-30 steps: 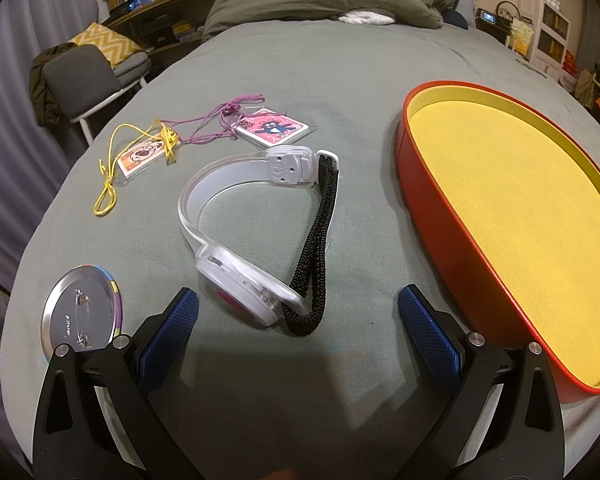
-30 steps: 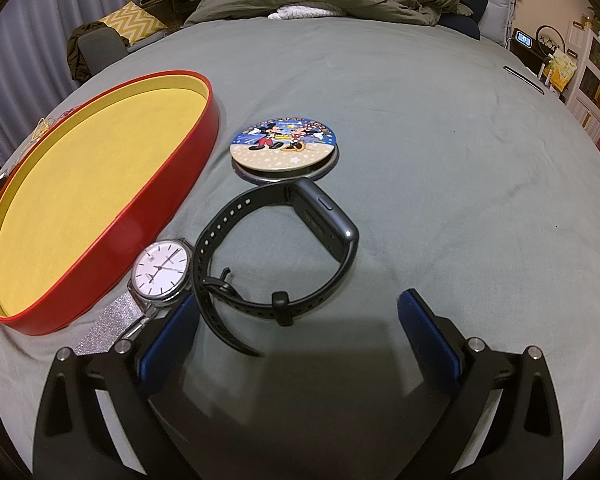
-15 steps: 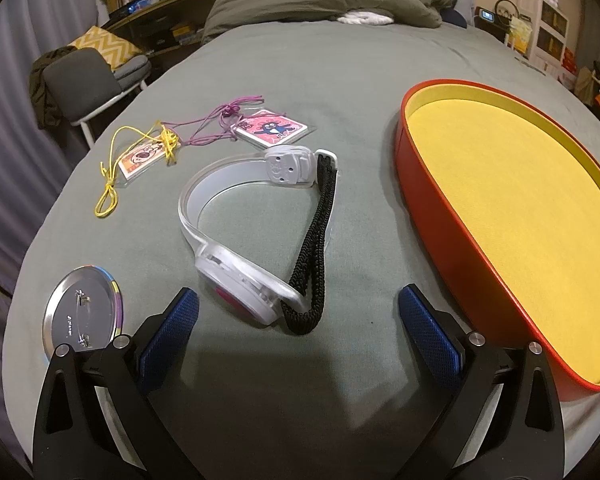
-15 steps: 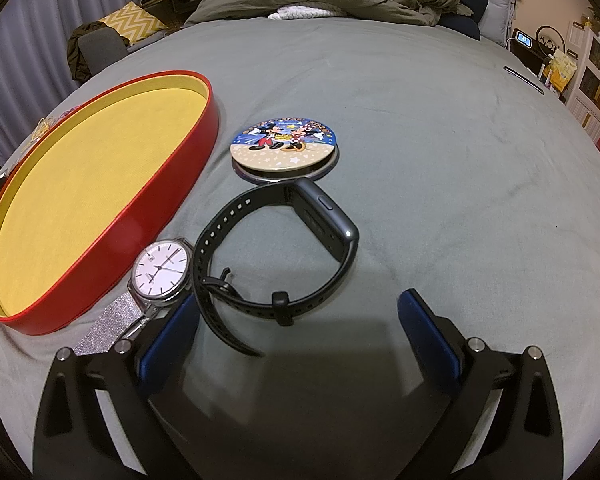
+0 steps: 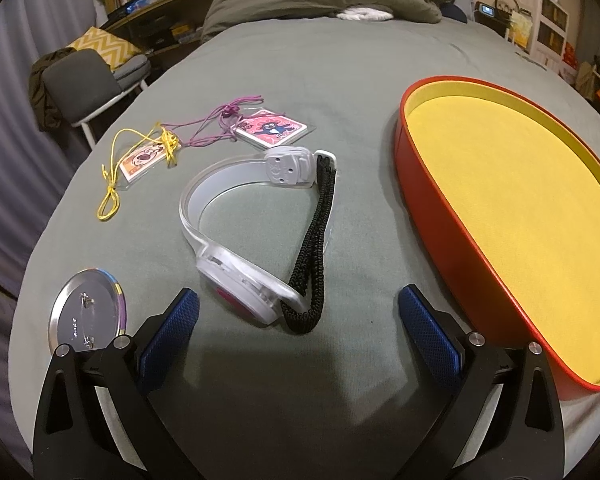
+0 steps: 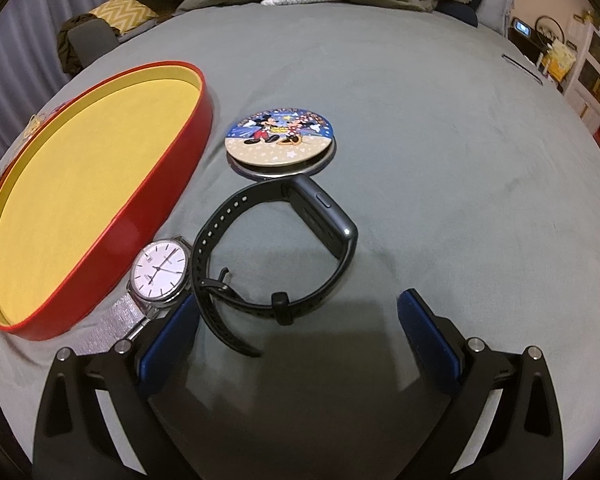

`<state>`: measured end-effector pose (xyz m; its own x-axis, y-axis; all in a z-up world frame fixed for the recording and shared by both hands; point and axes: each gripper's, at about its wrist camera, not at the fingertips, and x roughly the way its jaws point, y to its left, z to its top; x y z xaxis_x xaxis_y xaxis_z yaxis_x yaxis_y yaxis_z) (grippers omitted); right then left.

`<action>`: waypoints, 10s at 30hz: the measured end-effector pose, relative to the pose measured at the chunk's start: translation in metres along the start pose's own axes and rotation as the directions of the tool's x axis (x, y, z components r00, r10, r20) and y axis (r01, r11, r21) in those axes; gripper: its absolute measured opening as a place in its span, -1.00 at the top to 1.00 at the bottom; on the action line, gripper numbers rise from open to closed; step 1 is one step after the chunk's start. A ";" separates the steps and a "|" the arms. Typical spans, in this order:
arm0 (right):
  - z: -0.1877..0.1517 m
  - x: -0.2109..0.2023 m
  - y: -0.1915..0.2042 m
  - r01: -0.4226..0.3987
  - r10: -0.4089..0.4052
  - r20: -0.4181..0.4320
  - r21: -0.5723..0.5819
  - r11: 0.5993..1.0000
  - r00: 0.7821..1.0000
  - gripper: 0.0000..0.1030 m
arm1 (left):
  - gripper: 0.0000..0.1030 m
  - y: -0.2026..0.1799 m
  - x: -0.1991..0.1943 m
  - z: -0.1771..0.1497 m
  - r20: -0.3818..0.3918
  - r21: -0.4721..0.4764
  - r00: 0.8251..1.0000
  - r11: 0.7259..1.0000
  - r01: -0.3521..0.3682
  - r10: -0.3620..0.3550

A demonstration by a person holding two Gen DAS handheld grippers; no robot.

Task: Organize jewelry
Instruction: 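Grasp the white band with the left tool while the right tool grasps the black fitness band, then carry both bands into the red tray and open both tools, then grasp the silver badge with the left tool while the right tool grasps the purple-cord card, then lift the purple-cord card with the right tool and lower it into the tray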

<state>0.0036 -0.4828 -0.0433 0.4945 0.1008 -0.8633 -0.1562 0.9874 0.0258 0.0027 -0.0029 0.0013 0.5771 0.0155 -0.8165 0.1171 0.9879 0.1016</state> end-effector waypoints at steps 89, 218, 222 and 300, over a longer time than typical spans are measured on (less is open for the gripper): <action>0.051 0.006 0.005 0.069 -0.057 -0.123 0.098 0.993 0.991 0.00 | -0.90 0.028 0.034 0.047 -0.153 0.040 0.980 0.990 0.136 -0.128; 0.190 0.002 0.298 -0.211 0.272 0.137 -0.346 0.914 0.953 -0.32 | -0.83 0.054 -0.045 0.079 0.024 0.147 0.979 0.969 0.196 -0.202; 0.189 0.004 0.322 -0.229 0.289 0.104 -0.387 0.893 0.952 -0.32 | -0.86 0.082 -0.044 0.062 -0.027 0.147 0.980 0.969 0.197 -0.195; 0.251 0.081 0.442 -0.132 0.137 -0.003 -0.292 0.947 0.991 0.92 | -0.40 0.157 -0.030 -0.010 -0.114 0.175 0.958 0.944 0.281 -0.264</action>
<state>0.1890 -0.0081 0.0244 0.4655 0.2351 -0.8533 -0.4633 0.8862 -0.0086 -0.0047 0.1529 0.0358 0.4298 -0.2282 -0.8736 0.4141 0.9096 -0.0338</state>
